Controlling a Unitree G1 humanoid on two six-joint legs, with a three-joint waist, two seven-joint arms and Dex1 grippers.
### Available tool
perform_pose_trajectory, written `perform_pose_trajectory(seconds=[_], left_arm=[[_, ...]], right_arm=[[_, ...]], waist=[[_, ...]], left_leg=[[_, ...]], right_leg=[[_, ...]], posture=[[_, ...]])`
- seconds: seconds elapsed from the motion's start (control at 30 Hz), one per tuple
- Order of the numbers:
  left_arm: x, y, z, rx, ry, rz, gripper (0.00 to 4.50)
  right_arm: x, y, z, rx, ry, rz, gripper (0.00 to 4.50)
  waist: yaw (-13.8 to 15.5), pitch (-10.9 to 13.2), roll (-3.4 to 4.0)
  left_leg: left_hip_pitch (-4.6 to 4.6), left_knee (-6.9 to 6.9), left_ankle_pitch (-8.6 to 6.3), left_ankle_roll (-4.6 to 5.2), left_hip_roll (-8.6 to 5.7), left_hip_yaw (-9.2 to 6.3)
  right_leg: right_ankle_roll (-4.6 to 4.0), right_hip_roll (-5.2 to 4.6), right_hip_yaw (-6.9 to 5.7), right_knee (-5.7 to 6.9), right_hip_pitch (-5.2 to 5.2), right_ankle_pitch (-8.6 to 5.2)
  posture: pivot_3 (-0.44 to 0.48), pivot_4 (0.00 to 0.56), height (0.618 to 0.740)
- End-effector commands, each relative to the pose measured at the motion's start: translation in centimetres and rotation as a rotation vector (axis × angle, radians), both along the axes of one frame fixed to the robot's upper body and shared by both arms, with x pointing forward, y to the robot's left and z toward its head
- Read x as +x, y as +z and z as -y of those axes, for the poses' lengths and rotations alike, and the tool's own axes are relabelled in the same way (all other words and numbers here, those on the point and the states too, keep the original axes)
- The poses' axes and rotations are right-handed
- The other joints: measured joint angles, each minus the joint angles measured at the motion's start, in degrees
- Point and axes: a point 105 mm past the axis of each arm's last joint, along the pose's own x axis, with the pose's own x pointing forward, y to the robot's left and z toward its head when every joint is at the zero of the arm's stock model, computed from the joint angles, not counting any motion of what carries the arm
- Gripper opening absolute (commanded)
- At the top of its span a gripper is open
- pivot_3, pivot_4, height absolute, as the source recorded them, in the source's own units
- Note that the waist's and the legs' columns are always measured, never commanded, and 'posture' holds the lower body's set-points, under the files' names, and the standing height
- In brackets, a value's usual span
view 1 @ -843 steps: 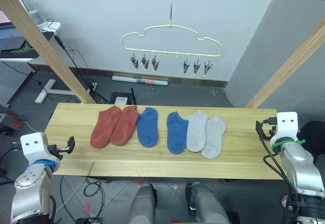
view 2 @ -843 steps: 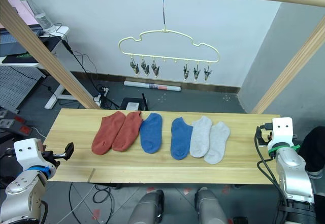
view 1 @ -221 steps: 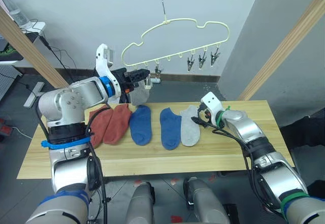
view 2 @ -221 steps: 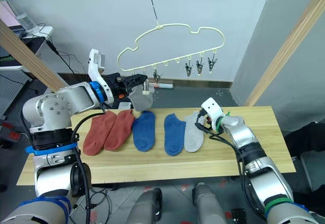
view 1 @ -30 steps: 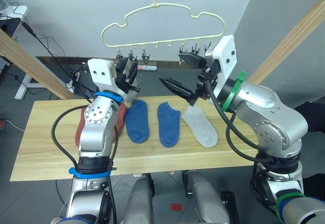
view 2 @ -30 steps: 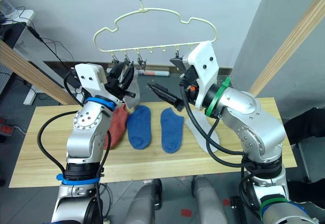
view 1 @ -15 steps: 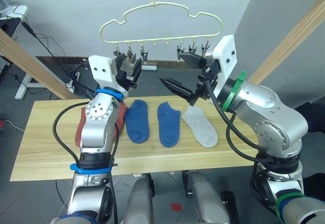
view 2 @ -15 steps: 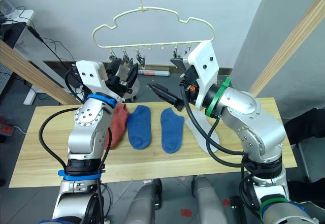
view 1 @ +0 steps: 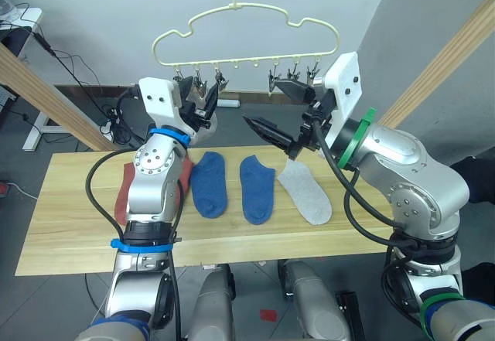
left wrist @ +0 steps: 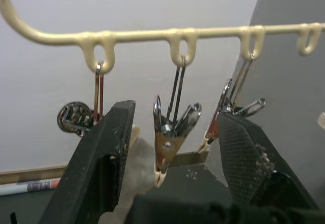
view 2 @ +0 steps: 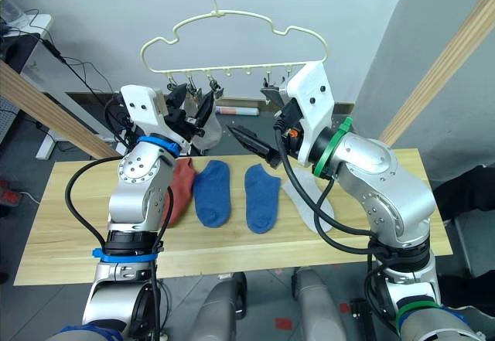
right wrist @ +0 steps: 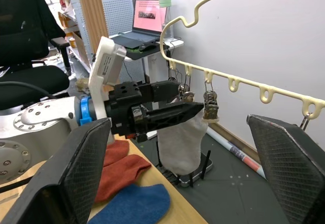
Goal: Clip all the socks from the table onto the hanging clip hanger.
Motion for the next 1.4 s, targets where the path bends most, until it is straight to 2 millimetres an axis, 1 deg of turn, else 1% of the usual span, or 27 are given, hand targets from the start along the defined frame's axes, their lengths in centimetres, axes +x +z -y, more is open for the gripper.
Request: perform_pose_trajectory(seconds=[0.03, 0.7, 0.8, 1.0, 1.07, 1.13, 1.23, 1.3, 1.33, 1.37, 1.4], left_arm=[[-0.1, 1.3, 0.0, -0.005, -0.004, 0.056, 2.82], [0.2, 2.3, -0.3, -0.004, 0.013, 0.11, 2.82], [0.2, 2.4, -0.3, -0.006, 0.013, 0.114, 2.25], [0.0, 2.4, -0.3, -0.009, 0.011, 0.119, 0.58], [0.0, 2.4, -0.3, -0.009, 0.011, 0.119, 0.25], [0.0, 2.4, -0.4, -0.007, 0.013, 0.119, 0.04], [-0.1, 2.3, -0.4, -0.005, 0.013, 0.118, 0.0], [-0.1, 2.2, -0.4, 0.001, 0.009, 0.105, 0.0], [-0.1, 1.8, -0.3, 0.006, 0.0, 0.074, 0.0], [0.0, 1.3, -0.3, 0.006, -0.016, 0.026, 0.0], [0.0, 1.0, -0.2, 0.006, -0.028, -0.008, 0.0]], right_arm=[[-1.3, 1.3, -0.4, 0.021, 0.041, 0.067, 4.5], [-1.5, 1.5, -0.5, 0.024, 0.05, 0.067, 4.5], [-1.5, 1.5, -0.5, 0.023, 0.05, 0.067, 4.5], [-1.4, 1.4, -0.5, 0.026, 0.048, 0.063, 4.5], [-1.4, 1.4, -0.5, 0.026, 0.048, 0.062, 4.5], [-1.5, 1.4, -0.5, 0.027, 0.048, 0.061, 4.5], [-1.4, 1.3, -0.5, 0.027, 0.047, 0.058, 4.5], [-1.2, 0.6, -0.3, 0.008, 0.03, 0.043, 4.5], [-0.7, -0.4, 0.1, -0.022, 0.002, 0.014, 4.5], [-0.1, -2.2, 0.7, -0.077, -0.034, -0.02, 4.5], [0.3, -3.4, 1.1, -0.116, -0.057, -0.042, 4.5]], waist=[[0.01, 0.0, 0.0], [0.01, 0.0, 0.0], [0.01, 0.0, 0.0], [0.01, 0.0, 0.0], [0.01, 0.0, 0.0], [0.01, 0.0, 0.0], [0.01, 0.0, 0.0], [0.02, 0.0, 0.0], [0.02, 0.0, 0.0], [0.02, 0.0, -0.01], [0.02, -0.01, -0.01]], left_leg=[[0.0, -0.02, 0.0, 0.0, 0.0, -0.01], [0.0, -0.04, 0.0, 0.0, 0.0, -0.01], [0.0, -0.04, 0.0, 0.0, 0.0, -0.02], [0.0, -0.04, 0.0, 0.0, 0.0, -0.02], [0.0, -0.04, 0.0, -0.01, 0.0, -0.02], [0.0, -0.04, 0.0, 0.0, 0.0, -0.02], [0.0, -0.04, 0.0, -0.01, 0.0, -0.02], [0.0, -0.04, 0.0, 0.0, 0.0, -0.02], [0.0, -0.04, 0.0, 0.0, 0.0, -0.02], [0.0, -0.04, 0.0, 0.0, 0.0, -0.02], [0.0, -0.05, 0.0, 0.0, 0.0, -0.02]], right_leg=[[0.0, 0.0, -0.01, 0.0, -0.01, 0.0], [0.0, -0.03, -0.02, 0.02, -0.02, 0.0], [0.0, -0.03, -0.02, 0.02, -0.02, 0.0], [0.0, -0.03, -0.02, 0.02, -0.02, 0.0], [0.0, -0.03, -0.03, 0.02, -0.02, 0.0], [0.0, -0.03, -0.02, 0.03, -0.02, 0.0], [0.0, -0.03, -0.03, 0.03, -0.02, 0.0], [0.0, -0.03, -0.02, 0.03, -0.02, 0.0], [0.0, -0.03, -0.02, 0.03, -0.02, 0.0], [0.0, -0.03, -0.03, 0.03, -0.02, 0.0], [0.0, -0.03, -0.03, 0.03, -0.01, 0.0]], posture=[[-0.156, 0.38, 0.74], [-0.156, 0.372, 0.74], [-0.157, 0.371, 0.74], [-0.154, 0.374, 0.74], [-0.153, 0.375, 0.74], [-0.152, 0.377, 0.74], [-0.152, 0.378, 0.74], [-0.149, 0.382, 0.74], [-0.149, 0.382, 0.74], [-0.147, 0.383, 0.74], [-0.141, 0.384, 0.74]])
